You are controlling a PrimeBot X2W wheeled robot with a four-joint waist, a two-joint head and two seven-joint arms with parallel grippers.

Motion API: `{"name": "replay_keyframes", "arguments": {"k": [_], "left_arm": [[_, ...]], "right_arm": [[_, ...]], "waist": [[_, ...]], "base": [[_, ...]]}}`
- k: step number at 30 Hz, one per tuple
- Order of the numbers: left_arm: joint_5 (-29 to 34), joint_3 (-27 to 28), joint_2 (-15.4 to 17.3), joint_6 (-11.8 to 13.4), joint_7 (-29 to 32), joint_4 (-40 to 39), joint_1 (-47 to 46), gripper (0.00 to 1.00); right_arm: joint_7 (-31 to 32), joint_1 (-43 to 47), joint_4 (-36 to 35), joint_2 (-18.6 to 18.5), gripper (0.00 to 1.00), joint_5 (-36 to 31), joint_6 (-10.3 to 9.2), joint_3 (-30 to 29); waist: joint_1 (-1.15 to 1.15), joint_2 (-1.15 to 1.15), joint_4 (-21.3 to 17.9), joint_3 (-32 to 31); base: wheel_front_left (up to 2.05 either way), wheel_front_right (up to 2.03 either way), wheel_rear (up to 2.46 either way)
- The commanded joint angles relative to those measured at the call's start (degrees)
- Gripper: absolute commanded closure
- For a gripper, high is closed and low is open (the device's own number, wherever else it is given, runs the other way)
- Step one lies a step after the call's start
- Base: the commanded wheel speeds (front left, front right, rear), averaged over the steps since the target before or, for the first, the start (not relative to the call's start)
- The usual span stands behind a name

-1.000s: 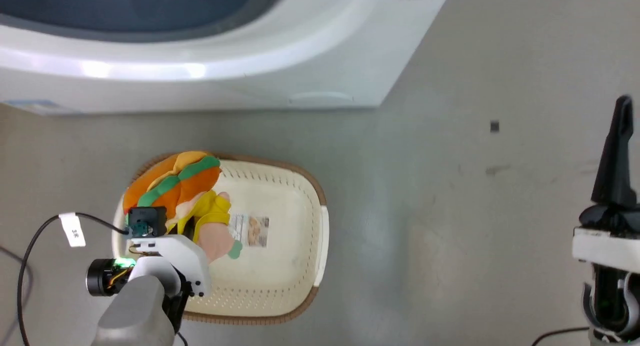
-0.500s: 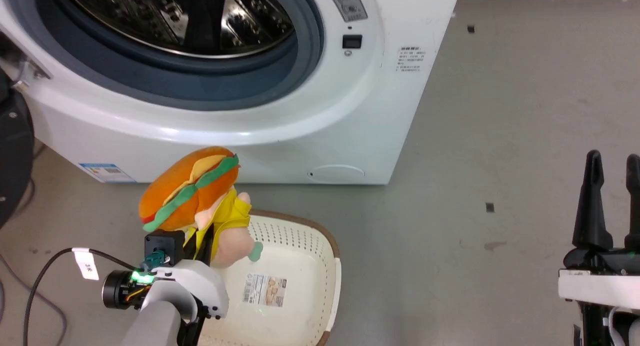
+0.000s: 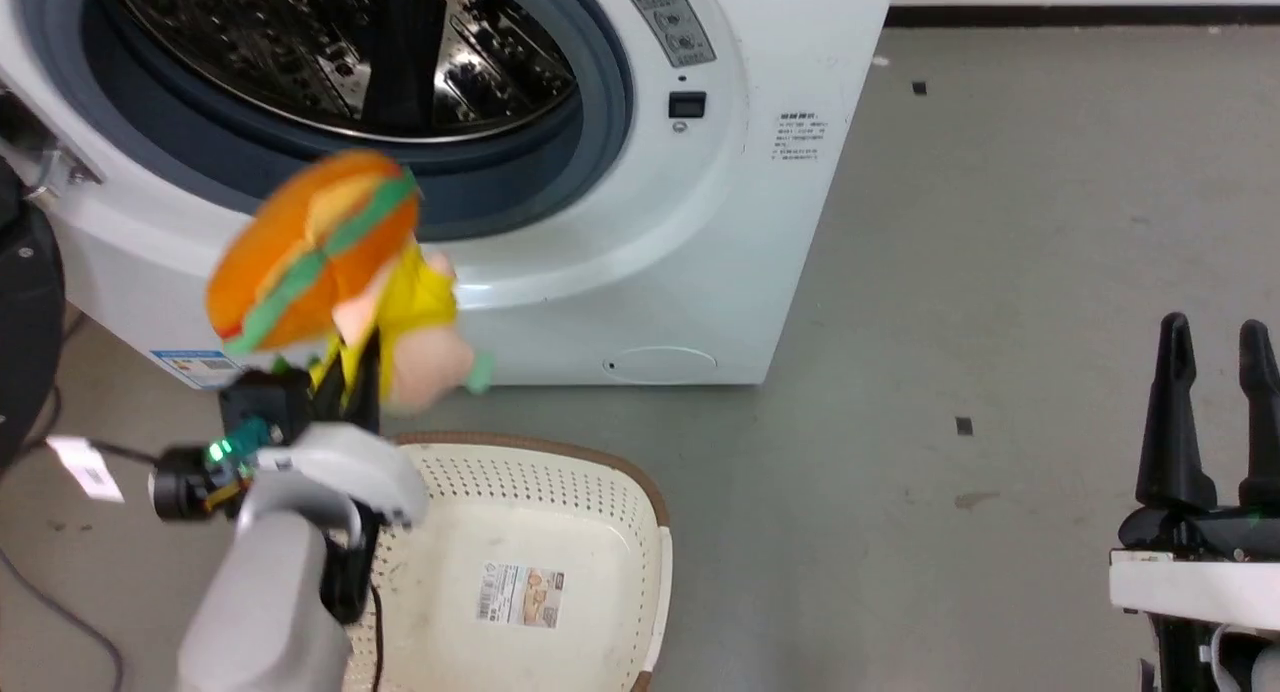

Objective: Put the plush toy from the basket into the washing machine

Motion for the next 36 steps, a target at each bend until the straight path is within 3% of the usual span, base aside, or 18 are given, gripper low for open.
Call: {"name": "replay_keyframes", "arguments": {"k": [1, 8, 25, 36], "left_arm": [[0.00, 0.64, 0.50, 0.24, -0.32, -0.61, -2.50, 1.00], [1.38, 2.34, 1.56, 1.52, -0.32, 0.65, -12.75, 1.00], [2.98, 6.32, 10.42, 2.06, -0.32, 12.79, -42.82, 1.00], [4.03, 6.04, 14.13, 2.73, -0.32, 20.66, -57.35, 1.00]], "right_arm": [[-0.25, -0.76, -0.39, -0.03, 0.00, 0.25, 0.05, -0.12], [-0.25, -4.31, -1.21, -0.03, 0.00, 0.38, 0.05, -0.18], [-0.25, -12.50, -2.78, -0.03, 0.00, 4.21, 0.05, 0.54], [-0.25, -15.38, -3.49, -0.03, 0.00, 5.39, 0.05, 0.64]], "waist": [[0.01, 0.00, -0.79, 1.62], [0.01, 0.00, -3.65, 8.66], [0.01, 0.00, -11.23, 28.03], [0.01, 0.00, -12.78, 34.24]], "base": [[0.00, 0.00, 0.00], [0.00, 0.00, 0.00], [0.00, 0.00, 0.00], [0.00, 0.00, 0.00]]}}
